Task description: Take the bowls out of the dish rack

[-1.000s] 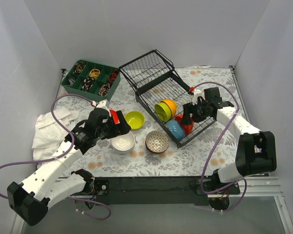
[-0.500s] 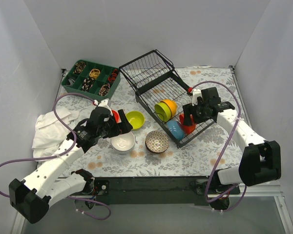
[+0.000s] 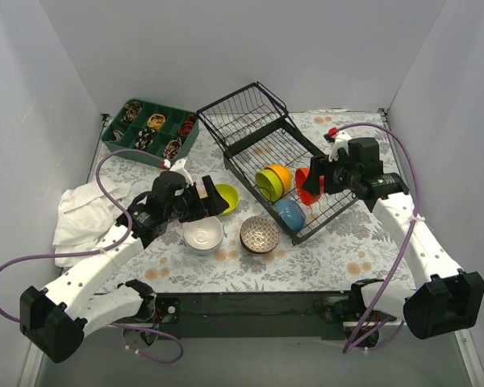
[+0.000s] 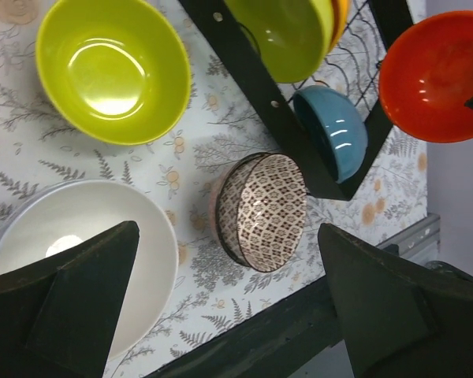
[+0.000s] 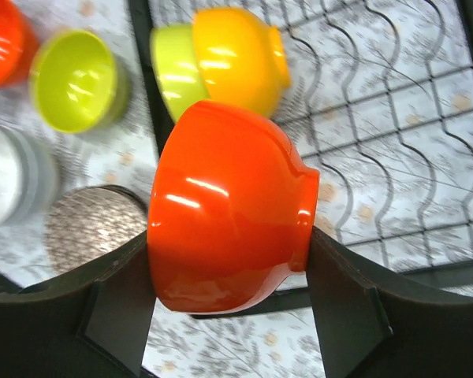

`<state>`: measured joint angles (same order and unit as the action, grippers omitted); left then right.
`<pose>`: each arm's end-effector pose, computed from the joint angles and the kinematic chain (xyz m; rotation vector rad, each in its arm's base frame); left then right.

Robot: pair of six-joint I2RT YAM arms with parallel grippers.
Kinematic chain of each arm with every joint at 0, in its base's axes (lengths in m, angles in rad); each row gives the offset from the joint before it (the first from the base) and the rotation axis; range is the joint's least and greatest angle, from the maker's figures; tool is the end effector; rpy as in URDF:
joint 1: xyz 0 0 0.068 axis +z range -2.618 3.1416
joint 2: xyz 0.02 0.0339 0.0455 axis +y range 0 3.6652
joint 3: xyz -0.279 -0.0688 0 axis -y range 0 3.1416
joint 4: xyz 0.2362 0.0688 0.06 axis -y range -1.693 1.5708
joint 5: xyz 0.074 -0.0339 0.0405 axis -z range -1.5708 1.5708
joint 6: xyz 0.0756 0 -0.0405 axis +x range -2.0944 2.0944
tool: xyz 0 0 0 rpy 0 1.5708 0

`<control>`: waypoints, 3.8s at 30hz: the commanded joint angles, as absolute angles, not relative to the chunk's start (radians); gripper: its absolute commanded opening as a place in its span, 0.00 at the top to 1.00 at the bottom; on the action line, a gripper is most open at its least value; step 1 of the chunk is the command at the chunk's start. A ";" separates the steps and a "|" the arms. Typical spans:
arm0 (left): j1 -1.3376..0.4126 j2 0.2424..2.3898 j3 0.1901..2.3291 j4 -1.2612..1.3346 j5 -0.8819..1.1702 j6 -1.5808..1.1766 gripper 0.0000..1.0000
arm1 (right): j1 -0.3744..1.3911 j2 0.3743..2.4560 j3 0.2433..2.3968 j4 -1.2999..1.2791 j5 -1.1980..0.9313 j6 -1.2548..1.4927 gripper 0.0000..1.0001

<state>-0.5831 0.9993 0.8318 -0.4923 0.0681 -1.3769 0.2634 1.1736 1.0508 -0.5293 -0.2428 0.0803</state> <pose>0.1892 -0.1310 0.2764 -0.9216 2.3059 -1.0572 0.2569 0.0881 0.3120 -0.3387 2.2135 0.4577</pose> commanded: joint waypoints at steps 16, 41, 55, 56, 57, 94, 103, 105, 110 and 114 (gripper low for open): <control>-0.606 1.157 0.923 -0.054 0.265 -1.457 0.05 | 0.357 1.011 0.822 0.187 -0.673 0.759 0.89; -0.684 1.109 0.874 -0.113 0.012 -1.456 1.00 | 0.460 1.016 0.727 0.279 -0.586 0.803 0.25; -0.454 1.120 0.972 -0.543 -0.288 -1.244 1.00 | 0.460 1.014 0.842 -0.115 -0.413 0.520 0.09; -0.434 1.129 0.976 -0.552 -0.293 -1.240 1.00 | 0.460 1.012 0.841 -0.120 -0.411 0.517 0.09; -0.414 1.140 0.977 -0.557 -0.291 -1.235 1.00 | 0.460 1.012 0.839 -0.124 -0.411 0.514 0.09; -0.163 1.322 0.927 -0.505 -0.137 -1.204 0.66 | 0.459 1.012 0.890 -0.374 -0.289 0.262 0.09; -0.161 1.175 0.917 -0.584 -0.080 -1.201 0.49 | 0.459 1.072 0.913 -0.497 -0.264 0.118 0.06; -0.161 1.128 0.911 -0.600 -0.035 -1.207 0.47 | 0.459 1.089 0.913 -0.503 -0.262 0.109 0.06; -0.161 1.008 0.885 -0.612 0.063 -1.236 0.45 | 0.459 1.137 0.956 -0.502 -0.247 0.078 0.05; -0.161 0.939 0.847 -0.626 0.107 -1.252 0.41 | 0.453 1.215 1.025 -0.480 -0.198 0.054 0.01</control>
